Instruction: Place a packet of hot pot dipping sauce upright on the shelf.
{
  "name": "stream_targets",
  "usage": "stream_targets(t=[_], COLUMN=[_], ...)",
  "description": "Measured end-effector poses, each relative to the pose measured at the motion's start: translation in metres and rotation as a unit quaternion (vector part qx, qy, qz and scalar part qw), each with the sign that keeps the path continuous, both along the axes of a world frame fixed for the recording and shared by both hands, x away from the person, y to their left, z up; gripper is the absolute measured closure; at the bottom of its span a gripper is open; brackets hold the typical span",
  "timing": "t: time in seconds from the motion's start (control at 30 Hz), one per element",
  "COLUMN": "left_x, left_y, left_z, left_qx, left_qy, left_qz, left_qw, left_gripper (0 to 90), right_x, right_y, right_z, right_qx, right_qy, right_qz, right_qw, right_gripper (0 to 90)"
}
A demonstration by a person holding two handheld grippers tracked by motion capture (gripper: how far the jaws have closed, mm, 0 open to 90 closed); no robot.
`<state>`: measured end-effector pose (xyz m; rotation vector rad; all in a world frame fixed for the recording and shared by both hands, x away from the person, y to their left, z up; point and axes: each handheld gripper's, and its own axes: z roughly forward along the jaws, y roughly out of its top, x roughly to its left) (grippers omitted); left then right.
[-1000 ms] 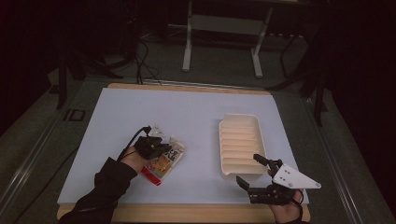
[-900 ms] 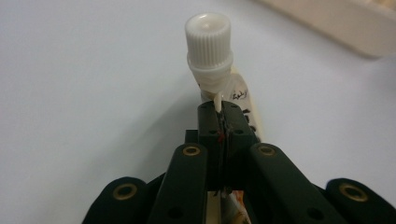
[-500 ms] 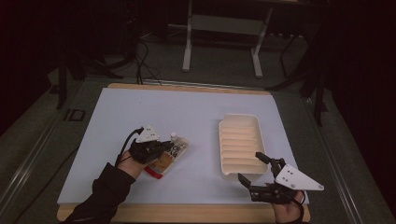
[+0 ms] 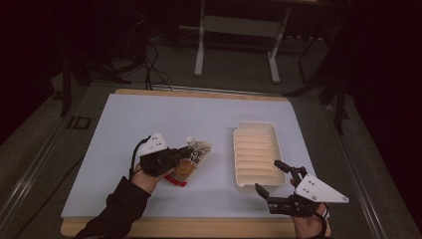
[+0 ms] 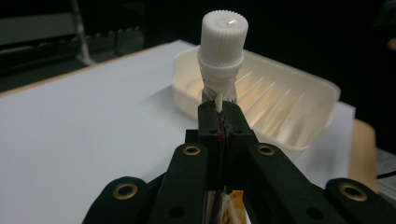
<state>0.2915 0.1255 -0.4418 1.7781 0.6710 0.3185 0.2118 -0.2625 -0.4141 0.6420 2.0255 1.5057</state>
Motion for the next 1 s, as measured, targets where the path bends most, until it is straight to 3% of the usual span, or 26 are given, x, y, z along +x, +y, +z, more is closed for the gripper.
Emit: stream_targets(t=[0.13,0.2,0.3,0.4,0.5,0.7,0.73,0.87,1.0], left_x=[-0.006,-0.009,-0.012,-0.014,-0.018,-0.026,-0.026,-0.029,-0.031], left_y=[-0.007,-0.009,-0.013,-0.015,-0.02,-0.024,-0.024,-0.029,-0.032], left_z=[0.004,0.004,0.004,0.003,0.003,0.002,0.002,-0.002,-0.004], left_qx=[-0.022,-0.048,-0.067,-0.076,-0.082,-0.119,-0.119,-0.151,-0.164], left_qy=[-0.015,-0.024,-0.031,-0.035,-0.054,-0.095,-0.095,-0.095,-0.093], left_qz=[-0.004,-0.006,-0.005,-0.006,-0.01,-0.024,-0.024,-0.044,-0.054], left_qw=[0.9996,0.9985,0.9973,0.9965,0.9951,0.9881,0.9881,0.983,0.9805], left_gripper=[88.8,88.8,88.7,88.7,88.8,88.7,88.7,88.7,88.7], right_x=[0.001,0.002,0.003,0.006,0.01,0.018,0.018,0.029,0.037], right_y=[-0.001,0.0,0.002,0.007,0.012,0.024,0.024,0.035,0.042], right_z=[0.006,0.01,0.013,0.015,0.018,0.028,0.028,0.034,0.036], right_qx=[0.035,0.039,0.041,0.039,0.03,0.028,0.028,0.031,0.036], right_qy=[0.038,0.044,0.035,0.042,0.042,0.032,0.032,0.033,0.042], right_qz=[0.013,0.016,0.022,0.025,0.028,0.046,0.046,0.056,0.062], right_qw=[0.9986,0.9981,0.9983,0.998,0.9983,0.998,0.998,0.9974,0.9965], right_gripper=[12.2,10.9,10.4,10.4,10.8,13.7,13.7,14.8,14.8])
